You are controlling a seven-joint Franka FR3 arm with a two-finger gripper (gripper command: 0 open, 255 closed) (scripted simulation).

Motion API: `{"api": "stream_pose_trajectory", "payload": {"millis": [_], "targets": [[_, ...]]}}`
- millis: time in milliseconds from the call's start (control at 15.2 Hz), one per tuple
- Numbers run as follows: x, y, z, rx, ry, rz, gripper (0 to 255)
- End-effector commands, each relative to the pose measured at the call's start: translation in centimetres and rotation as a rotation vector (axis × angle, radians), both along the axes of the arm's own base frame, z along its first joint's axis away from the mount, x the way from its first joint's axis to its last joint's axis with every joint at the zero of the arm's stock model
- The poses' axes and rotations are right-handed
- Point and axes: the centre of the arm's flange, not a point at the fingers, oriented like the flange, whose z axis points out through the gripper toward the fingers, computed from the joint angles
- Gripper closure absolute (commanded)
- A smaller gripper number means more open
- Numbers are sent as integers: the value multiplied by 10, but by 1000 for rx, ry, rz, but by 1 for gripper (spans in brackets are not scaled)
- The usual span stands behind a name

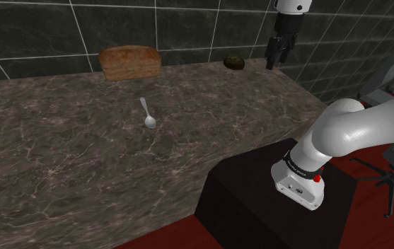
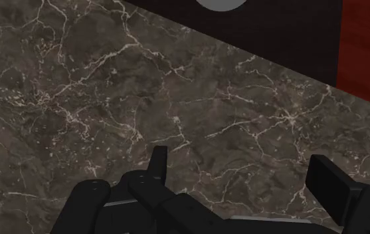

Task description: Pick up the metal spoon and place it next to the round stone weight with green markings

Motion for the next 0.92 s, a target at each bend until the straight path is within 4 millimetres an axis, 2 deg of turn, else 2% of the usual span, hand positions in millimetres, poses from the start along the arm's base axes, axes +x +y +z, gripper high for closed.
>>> {"api": "stream_pose_trajectory", "payload": {"millis": [0, 858], "targets": [[0, 0, 0, 0, 0, 0, 0], [86, 117, -71, 57, -18, -109, 0]]}}
